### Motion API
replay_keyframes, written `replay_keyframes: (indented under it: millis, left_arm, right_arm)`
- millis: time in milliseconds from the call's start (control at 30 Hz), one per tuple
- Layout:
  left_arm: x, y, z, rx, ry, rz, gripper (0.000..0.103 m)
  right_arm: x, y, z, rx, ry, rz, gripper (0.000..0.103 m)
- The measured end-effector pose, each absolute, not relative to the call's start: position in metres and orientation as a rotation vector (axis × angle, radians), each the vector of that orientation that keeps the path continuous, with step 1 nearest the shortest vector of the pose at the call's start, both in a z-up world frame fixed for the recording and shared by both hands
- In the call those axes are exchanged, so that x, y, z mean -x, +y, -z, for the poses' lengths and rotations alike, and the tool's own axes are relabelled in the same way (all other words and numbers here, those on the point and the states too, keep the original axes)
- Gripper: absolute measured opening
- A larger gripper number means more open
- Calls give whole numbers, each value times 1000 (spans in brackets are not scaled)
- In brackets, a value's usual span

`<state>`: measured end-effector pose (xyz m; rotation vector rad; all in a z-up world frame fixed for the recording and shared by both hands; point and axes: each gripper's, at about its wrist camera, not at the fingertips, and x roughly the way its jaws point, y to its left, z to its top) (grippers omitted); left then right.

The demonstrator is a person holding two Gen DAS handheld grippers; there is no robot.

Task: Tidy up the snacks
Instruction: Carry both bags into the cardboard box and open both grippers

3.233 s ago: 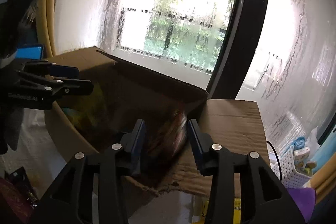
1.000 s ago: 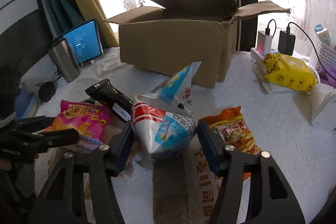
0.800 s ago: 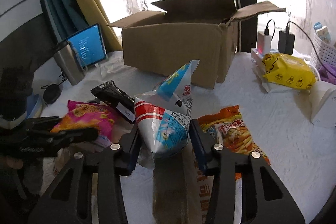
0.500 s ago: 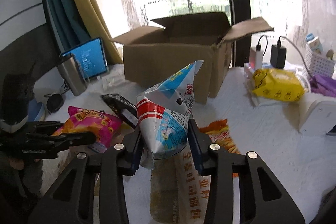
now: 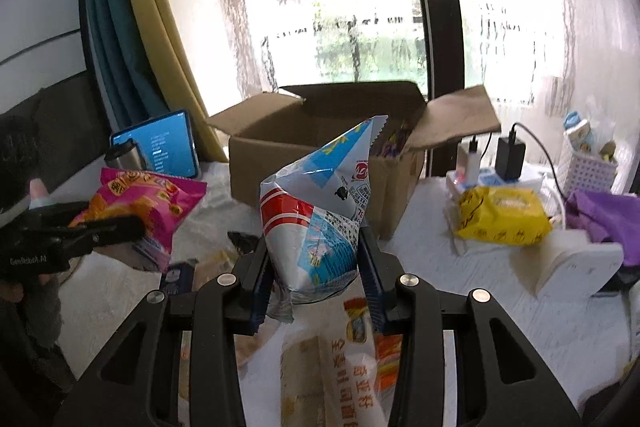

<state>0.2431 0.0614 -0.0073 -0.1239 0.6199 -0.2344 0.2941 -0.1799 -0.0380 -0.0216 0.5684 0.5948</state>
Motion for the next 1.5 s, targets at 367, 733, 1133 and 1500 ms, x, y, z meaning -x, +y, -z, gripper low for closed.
replay_keyframes:
  millis: [367,733,1133,1500]
  left_arm:
    - [-292,81,-17,64,549,248,43]
    - [-362,91,-23,38,522,272,44]
    - [-445,113,-12,72,555,269,44]
    - [-489,138,17,132,612,207,55]
  right_arm:
    - [-323,-166,18,52,534,-558,42]
    - [-367,-148,4,68,495,-532,42]
    - [-429,-136,7,45,473,-494,42]
    - [-482,-120,19,90,509,-415,67]
